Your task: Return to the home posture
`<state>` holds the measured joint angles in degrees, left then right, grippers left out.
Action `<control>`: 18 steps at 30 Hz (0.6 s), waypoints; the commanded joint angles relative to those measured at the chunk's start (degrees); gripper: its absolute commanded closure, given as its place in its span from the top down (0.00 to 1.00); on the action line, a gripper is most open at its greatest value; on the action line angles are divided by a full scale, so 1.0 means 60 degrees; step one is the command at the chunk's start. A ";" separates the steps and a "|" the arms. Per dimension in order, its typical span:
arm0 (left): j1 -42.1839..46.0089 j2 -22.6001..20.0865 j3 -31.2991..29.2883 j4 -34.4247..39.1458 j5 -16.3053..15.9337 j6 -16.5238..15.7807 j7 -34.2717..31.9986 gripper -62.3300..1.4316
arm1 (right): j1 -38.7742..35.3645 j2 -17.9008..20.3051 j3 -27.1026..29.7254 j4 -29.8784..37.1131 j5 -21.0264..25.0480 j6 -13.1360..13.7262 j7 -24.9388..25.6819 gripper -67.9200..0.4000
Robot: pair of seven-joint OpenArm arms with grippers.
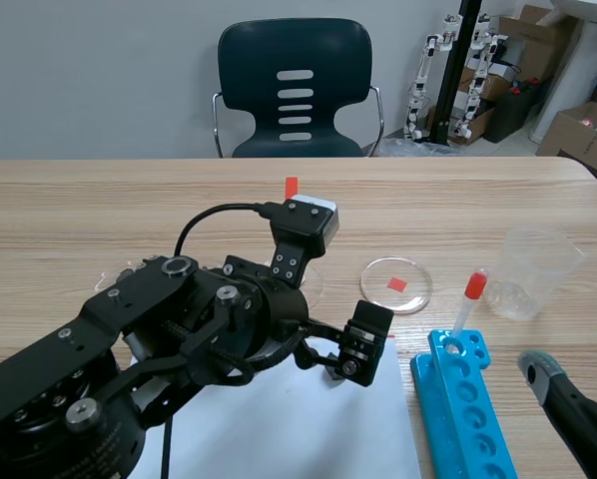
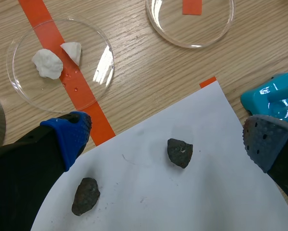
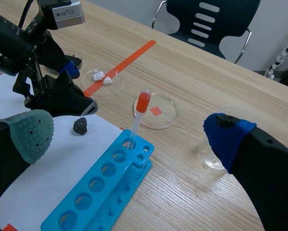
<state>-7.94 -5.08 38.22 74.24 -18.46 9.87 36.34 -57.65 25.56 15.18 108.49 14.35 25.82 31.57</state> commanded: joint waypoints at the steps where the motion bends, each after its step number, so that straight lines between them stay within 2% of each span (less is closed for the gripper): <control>1: -0.0022 0.0040 -0.0007 0.0022 -0.0025 -0.0022 -0.0142 1.00 | 0.0058 0.0076 0.0018 0.0135 0.0102 -0.0007 0.0113 1.00; 5: -0.0022 0.0004 -0.0007 0.0022 -0.0029 -0.0029 -0.0171 1.00 | 0.0058 0.0076 0.0018 0.0135 0.0102 -0.0007 0.0113 1.00; 9: 0.0007 -0.0186 -0.0007 0.0025 -0.0295 -0.0408 -0.0444 1.00 | 0.0058 0.0076 0.0018 0.0135 0.0102 -0.0007 0.0113 1.00; 12: 0.0168 -0.0455 -0.0007 0.0033 -0.0645 -0.0849 -0.1242 1.00 | 0.0058 0.0080 0.0018 0.0135 0.0102 -0.0007 0.0113 1.00; 18: 0.0699 -0.1191 -0.0011 0.0339 -0.0652 -0.1708 -0.3173 1.00 | 0.0058 0.0076 0.0018 0.0135 0.0102 -0.0007 0.0113 1.00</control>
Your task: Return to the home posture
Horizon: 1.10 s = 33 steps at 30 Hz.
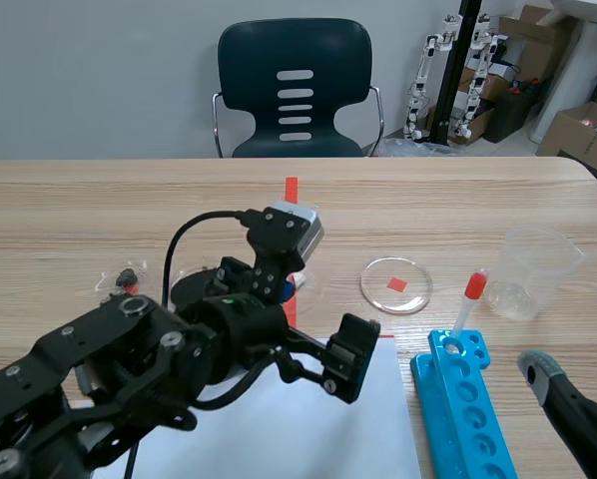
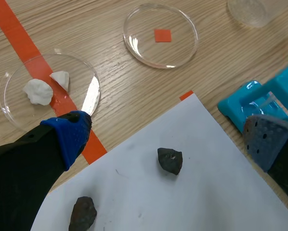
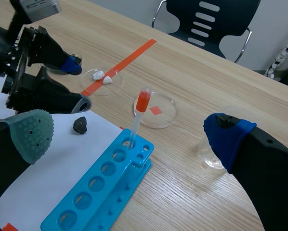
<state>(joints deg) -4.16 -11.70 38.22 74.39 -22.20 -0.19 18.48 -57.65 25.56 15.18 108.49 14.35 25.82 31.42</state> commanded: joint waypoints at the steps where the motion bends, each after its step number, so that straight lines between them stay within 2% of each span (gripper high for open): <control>1: 0.0157 -0.0248 -0.0011 0.0415 -0.0029 -0.0117 -0.0430 1.00 | 0.0058 0.0076 0.0018 0.0135 0.0102 -0.0007 0.0138 1.00; 7: 0.0845 -0.1158 -0.0215 0.1140 -0.0011 -0.0510 -0.1384 1.00 | 0.0058 0.0076 0.0018 0.0135 0.0098 -0.0007 0.0135 1.00; 12: 0.2029 -0.1647 -0.1432 0.1730 0.0153 -0.1151 -0.2157 1.00 | 0.0058 0.0076 0.0018 0.0135 0.0098 -0.0007 0.0135 1.00; 15: 0.2769 -0.1869 -0.2382 0.1967 0.0175 -0.1821 -0.2517 1.00 | 0.0058 0.0076 0.0018 0.0135 0.0098 -0.0007 0.0135 1.00; 19: 0.3643 -0.2025 -0.3668 0.2193 0.0346 -0.3187 -0.2794 1.00 | 0.0058 0.0076 0.0018 0.0135 0.0098 -0.0007 0.0131 1.00; 22: 0.4233 -0.2055 -0.4623 0.2368 0.0386 -0.3825 -0.2940 1.00 | 0.0058 0.0076 0.0018 0.0135 0.0098 -0.0007 0.0127 1.00; 27: 0.5166 -0.2058 -0.5967 0.3067 0.0685 -0.4007 -0.3031 1.00 | 0.0058 0.0076 0.0018 0.0135 0.0098 -0.0007 0.0058 1.00; 33: 0.6182 -0.2055 -0.6623 0.4393 0.0962 -0.4007 -0.3872 1.00 | 0.0058 0.0076 0.0018 0.0135 0.0098 -0.0007 -0.0084 1.00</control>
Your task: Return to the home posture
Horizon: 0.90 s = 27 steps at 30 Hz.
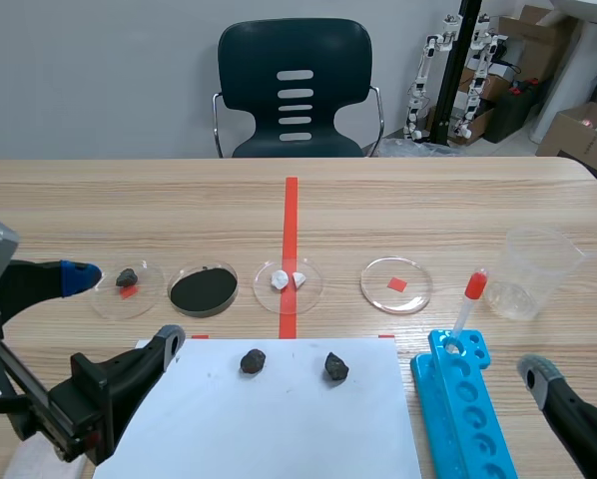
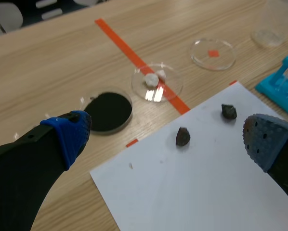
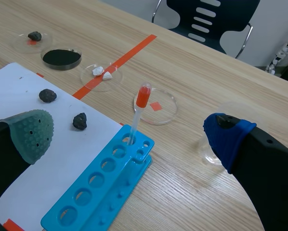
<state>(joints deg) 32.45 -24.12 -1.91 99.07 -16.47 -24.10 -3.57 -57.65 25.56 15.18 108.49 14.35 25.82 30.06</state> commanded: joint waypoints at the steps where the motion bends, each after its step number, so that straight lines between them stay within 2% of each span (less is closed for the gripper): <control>1: 0.0237 0.0015 0.0033 0.0514 0.0117 -0.0018 -0.0302 1.00 | 0.0058 0.0076 0.0018 0.0135 0.0098 -0.0007 0.0138 1.00; 7: 0.1137 0.0015 -0.0186 0.1639 0.0667 -0.0007 -0.0612 1.00 | 0.0058 0.0076 0.0018 0.0135 0.0098 -0.0007 0.0120 1.00; 10: 0.1508 0.0015 -0.0280 0.1956 0.0750 0.0062 -0.0969 1.00 | 0.0058 0.0076 0.0018 0.0135 0.0098 -0.0007 0.0120 1.00; 16: 0.2073 0.0022 -0.0302 0.2262 0.1705 0.0178 -0.1515 1.00 | 0.0058 0.0076 0.0018 0.0135 0.0098 -0.0007 0.0124 1.00; 27: 0.2510 0.0018 -0.0346 0.2259 0.1683 0.0484 -0.1672 1.00 | 0.0058 0.0076 0.0018 0.0135 0.0102 -0.0007 0.0153 1.00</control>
<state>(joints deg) 47.05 -24.12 -3.79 112.01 -5.61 -21.28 -12.34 -57.65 25.56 15.18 108.49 14.35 25.82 29.91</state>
